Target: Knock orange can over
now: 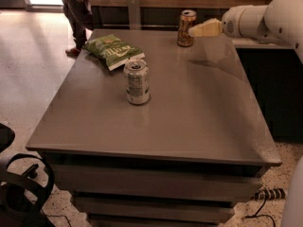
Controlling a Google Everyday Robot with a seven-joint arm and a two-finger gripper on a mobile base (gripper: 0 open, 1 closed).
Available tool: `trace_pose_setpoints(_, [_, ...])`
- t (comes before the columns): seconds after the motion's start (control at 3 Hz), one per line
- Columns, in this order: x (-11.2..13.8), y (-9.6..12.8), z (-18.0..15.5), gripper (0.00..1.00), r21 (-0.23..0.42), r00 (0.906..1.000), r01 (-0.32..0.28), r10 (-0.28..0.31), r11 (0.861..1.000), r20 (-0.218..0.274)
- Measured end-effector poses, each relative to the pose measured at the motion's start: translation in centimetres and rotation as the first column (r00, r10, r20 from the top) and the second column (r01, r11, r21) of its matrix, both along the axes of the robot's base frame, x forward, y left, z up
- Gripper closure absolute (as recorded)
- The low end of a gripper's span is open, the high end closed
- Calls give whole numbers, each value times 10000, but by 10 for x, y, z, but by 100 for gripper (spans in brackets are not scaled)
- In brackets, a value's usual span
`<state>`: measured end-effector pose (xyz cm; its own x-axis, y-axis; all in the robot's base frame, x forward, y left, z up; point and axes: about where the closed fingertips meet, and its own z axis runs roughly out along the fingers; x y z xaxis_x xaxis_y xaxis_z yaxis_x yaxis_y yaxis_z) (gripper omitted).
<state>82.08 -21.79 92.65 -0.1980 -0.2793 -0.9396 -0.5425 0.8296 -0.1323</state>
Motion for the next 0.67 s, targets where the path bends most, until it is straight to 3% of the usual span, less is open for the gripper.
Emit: trace_pose_setpoints(0.67, [31,13,-11,0,131,9988,-492,491,9987,67])
